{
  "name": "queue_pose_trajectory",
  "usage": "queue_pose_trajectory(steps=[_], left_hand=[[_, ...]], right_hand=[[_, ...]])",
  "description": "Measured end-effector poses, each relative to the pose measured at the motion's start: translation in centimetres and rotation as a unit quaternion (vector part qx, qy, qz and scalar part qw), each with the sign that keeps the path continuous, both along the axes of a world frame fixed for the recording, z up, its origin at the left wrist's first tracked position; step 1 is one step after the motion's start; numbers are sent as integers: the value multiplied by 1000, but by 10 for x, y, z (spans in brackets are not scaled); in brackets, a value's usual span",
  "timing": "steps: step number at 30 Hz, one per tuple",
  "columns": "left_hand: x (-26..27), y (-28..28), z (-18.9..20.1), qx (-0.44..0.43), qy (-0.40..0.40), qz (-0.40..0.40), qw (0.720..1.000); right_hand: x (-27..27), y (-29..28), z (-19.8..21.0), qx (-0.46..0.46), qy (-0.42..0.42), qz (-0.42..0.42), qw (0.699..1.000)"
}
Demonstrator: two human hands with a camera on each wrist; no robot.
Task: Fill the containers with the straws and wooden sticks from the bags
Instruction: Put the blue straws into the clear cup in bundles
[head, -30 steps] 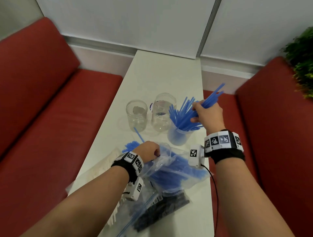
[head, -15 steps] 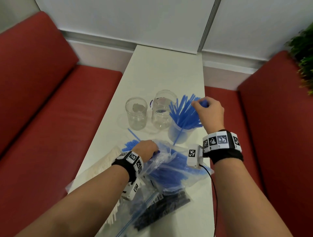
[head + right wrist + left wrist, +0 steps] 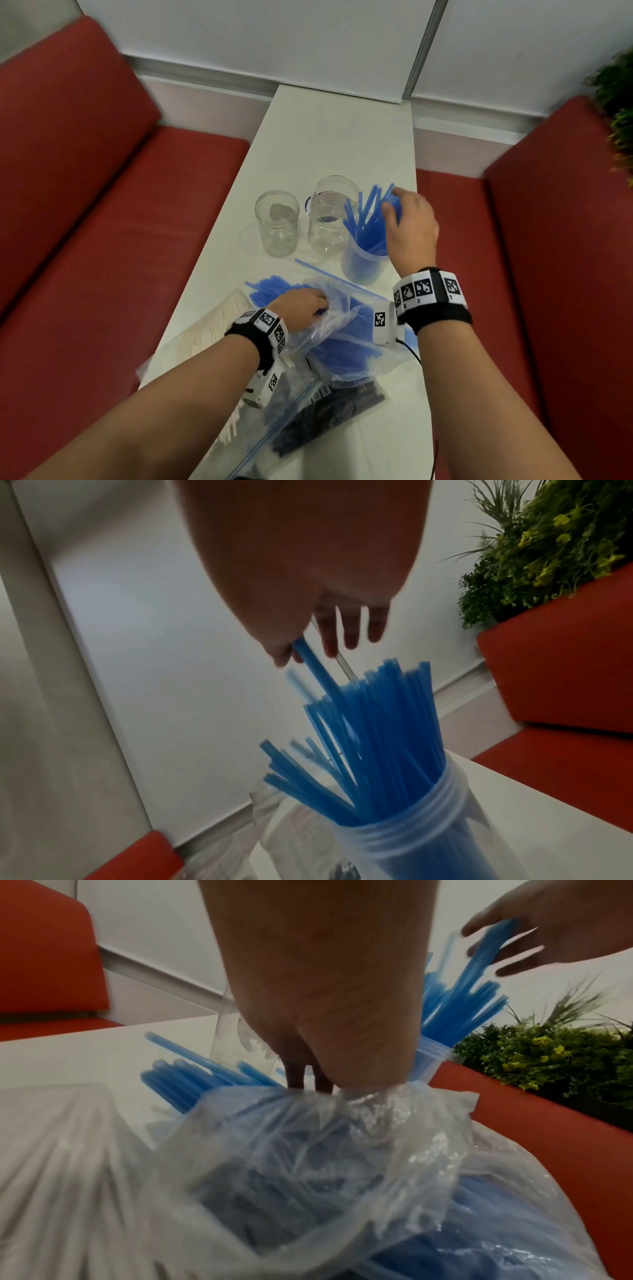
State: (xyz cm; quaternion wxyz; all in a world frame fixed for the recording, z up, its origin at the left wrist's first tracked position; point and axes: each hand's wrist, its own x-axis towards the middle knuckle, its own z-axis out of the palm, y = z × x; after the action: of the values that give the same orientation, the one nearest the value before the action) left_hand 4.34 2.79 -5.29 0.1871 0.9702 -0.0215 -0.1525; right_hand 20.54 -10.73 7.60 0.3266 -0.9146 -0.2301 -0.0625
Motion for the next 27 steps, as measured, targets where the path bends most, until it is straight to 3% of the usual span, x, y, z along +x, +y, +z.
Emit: queue_pose_trajectory(steps=[3, 7, 10, 12, 13, 15, 16, 18, 20, 23, 27], left_hand=[[-1, -1, -3, 11, -4, -2, 1000], [0, -1, -1, 86, 4, -31, 996], [2, -3, 4, 140, 15, -41, 989], [6, -4, 7, 152, 28, -42, 987], [8, -3, 9, 153, 31, -42, 987], [11, -1, 11, 155, 43, -44, 986], [13, -1, 13, 156, 55, -44, 985], [15, -1, 14, 151, 81, -30, 985], [17, 0, 18, 126, 95, -10, 987], [16, 3, 24, 93, 108, 11, 990], [12, 10, 27, 64, 110, 7, 992]], right_hand=[[-2, 0, -17, -146, 110, 16, 983], [-3, 1, -24, -78, 52, 20, 995], [-7, 2, -22, -156, 73, 50, 984], [-13, 3, -17, -52, 36, 23, 998], [-17, 4, -12, 37, -30, 9, 999], [-29, 15, -4, 138, -173, 31, 975], [-35, 23, -5, 146, -199, 78, 966], [-47, 41, -15, 110, -123, 189, 968], [-53, 54, -41, 9, 39, 229, 973], [-49, 56, -94, -181, 201, 184, 945], [-36, 45, -136, -289, 261, 145, 910]])
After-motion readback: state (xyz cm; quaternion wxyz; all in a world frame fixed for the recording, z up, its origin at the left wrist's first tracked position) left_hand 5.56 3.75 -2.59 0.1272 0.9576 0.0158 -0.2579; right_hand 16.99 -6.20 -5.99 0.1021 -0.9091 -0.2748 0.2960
